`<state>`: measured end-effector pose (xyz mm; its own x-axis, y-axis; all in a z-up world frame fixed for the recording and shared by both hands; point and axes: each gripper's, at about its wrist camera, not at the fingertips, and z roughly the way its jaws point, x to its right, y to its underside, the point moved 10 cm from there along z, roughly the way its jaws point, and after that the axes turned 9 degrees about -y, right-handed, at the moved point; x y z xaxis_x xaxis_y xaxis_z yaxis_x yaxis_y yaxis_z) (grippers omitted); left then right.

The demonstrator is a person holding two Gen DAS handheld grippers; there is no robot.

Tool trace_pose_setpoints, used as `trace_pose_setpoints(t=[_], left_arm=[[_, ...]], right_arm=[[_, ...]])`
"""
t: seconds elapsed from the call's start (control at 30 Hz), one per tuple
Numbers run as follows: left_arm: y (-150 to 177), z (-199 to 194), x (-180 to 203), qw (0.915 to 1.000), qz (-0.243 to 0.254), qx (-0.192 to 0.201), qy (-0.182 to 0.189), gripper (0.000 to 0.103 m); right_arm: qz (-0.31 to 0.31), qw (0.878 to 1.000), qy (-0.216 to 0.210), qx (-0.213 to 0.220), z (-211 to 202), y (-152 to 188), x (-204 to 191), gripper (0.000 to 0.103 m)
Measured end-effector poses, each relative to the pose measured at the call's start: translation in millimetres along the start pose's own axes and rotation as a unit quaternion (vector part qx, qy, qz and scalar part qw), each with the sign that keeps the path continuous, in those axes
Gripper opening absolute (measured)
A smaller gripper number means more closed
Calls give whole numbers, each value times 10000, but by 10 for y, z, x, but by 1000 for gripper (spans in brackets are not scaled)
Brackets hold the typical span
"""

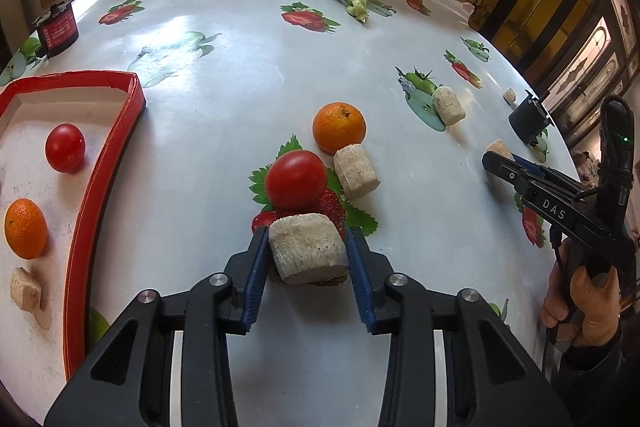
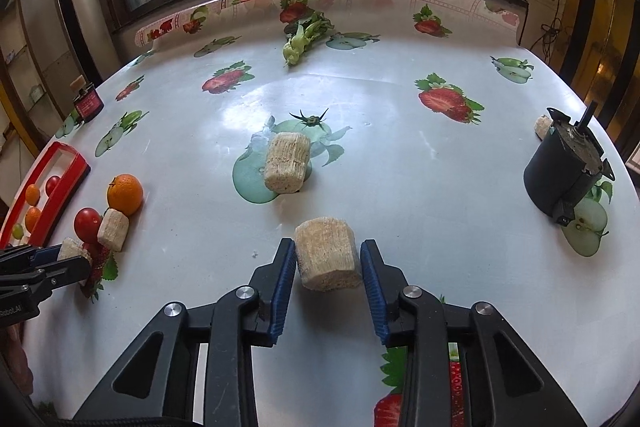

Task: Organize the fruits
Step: 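Grasp a large beige cork with the left tool while the right tool grasps another cork, then carry both large corks over the red tray with both tools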

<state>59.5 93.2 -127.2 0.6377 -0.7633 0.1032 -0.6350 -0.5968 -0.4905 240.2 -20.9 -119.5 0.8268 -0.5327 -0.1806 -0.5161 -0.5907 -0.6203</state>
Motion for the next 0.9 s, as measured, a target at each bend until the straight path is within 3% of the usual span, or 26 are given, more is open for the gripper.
trace_pose_setpoints(t=[0.47, 0.9], left_arm=[[130, -597, -212, 9990, -19, 436, -51, 35], [394, -1062, -937, 9945, -384, 777, -584, 36]], right_arm=[[-75, 9967, -755, 297, -480, 137, -782, 35], [-391, 9891, -1388, 284, -587, 229, -1679, 34]])
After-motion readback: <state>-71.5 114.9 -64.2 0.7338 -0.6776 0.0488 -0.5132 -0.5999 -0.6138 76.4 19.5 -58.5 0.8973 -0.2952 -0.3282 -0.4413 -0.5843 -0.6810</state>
